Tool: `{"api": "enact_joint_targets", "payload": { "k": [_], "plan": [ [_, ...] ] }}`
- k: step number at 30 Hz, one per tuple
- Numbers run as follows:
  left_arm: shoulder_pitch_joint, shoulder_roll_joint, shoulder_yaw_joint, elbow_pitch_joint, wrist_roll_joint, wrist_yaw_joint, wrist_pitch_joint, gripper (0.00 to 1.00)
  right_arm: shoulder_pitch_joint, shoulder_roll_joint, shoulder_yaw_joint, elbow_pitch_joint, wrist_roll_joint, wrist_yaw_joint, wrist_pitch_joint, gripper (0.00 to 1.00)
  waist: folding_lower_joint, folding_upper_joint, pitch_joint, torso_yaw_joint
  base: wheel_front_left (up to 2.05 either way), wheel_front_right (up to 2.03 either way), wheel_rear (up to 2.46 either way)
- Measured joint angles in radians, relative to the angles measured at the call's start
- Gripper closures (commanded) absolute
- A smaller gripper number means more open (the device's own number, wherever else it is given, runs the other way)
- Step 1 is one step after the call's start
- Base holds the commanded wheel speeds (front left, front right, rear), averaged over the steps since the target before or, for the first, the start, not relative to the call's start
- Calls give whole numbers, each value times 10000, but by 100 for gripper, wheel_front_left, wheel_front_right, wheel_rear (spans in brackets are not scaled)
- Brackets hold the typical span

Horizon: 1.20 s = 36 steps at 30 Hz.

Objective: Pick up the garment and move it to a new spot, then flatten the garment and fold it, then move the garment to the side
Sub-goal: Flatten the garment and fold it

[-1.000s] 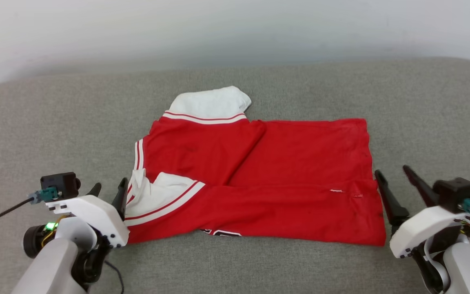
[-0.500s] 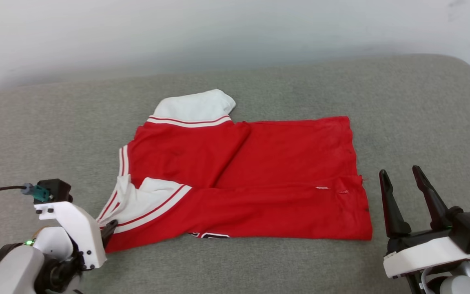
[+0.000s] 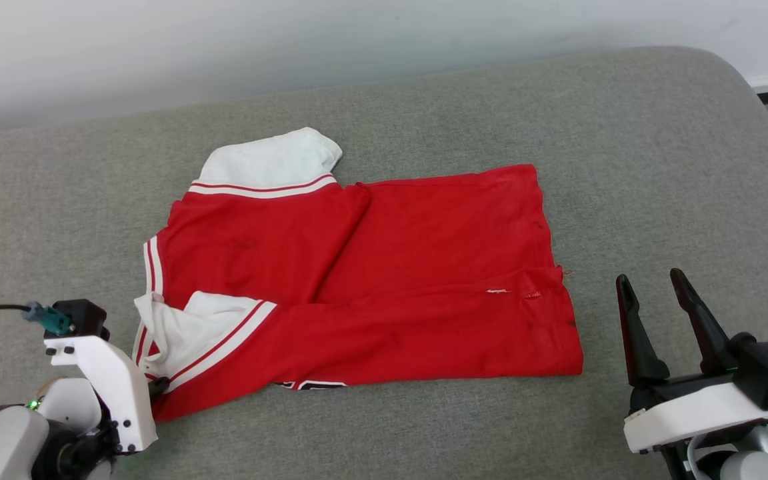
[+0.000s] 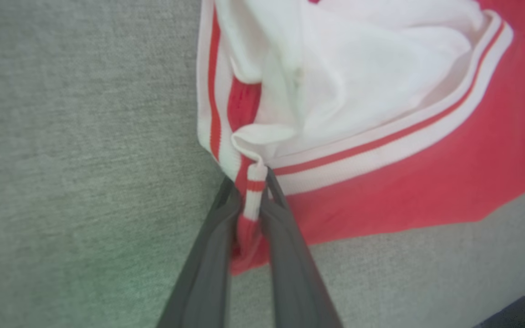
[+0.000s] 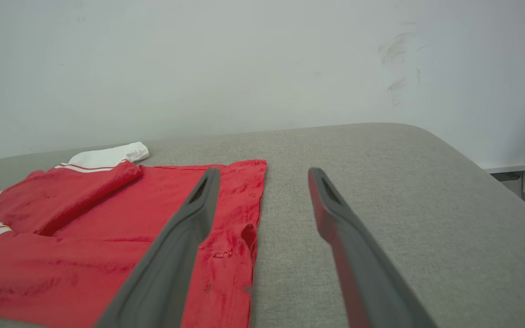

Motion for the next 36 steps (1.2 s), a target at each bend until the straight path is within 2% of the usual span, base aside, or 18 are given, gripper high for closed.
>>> {"api": "enact_joint_targets", "payload": {
  "k": [3,6,10,14,17,20,28,29,30,36],
  "plan": [
    [120,-119,-42,-36,284,29,-596,100,2,-173,-33,-23,21,0,460,0,0,0,-70,96,0,0,0],
    [184,-261,-75,-132,663,157,-1269,100,-1,-387,-136,4,288,0,1446,0,0,0,-148,255,0,0,0],
    [200,-445,-65,-560,1112,428,-2054,100,-50,-859,-349,232,922,0,3591,0,0,0,-189,555,0,0,0],
    [99,-512,-219,-1354,1597,652,-2403,100,-181,-1419,-293,305,1546,0,5846,0,1,0,-118,913,0,0,0],
    [-127,-577,-362,-1931,1946,748,-2575,100,-258,-1753,-178,347,1885,0,7145,0,1,0,83,1169,0,0,0],
    [-282,-594,-453,-2424,2201,903,-2648,100,-520,-1787,6,408,2102,-2,7806,0,1,0,364,1385,0,0,0],
    [-370,-663,-516,-2884,2370,1097,-2740,100,-1568,-1762,514,1559,2424,-4,8385,0,1,0,906,1763,0,0,0],
    [-369,-681,-518,-2892,2370,1114,-2767,100,-1653,-1760,543,1666,2493,-6,8424,67,1,0,924,1791,0,0,0],
    [-364,-702,-522,-2890,2364,1112,-2792,100,-1709,-1762,556,1745,2537,-21,8422,100,1,0,926,1817,0,0,0],
    [-96,-832,-336,-2757,2176,1193,-3191,100,-1918,-1893,890,2013,2648,-2,8282,100,1,0,659,1809,0,0,0]
  ]
}}
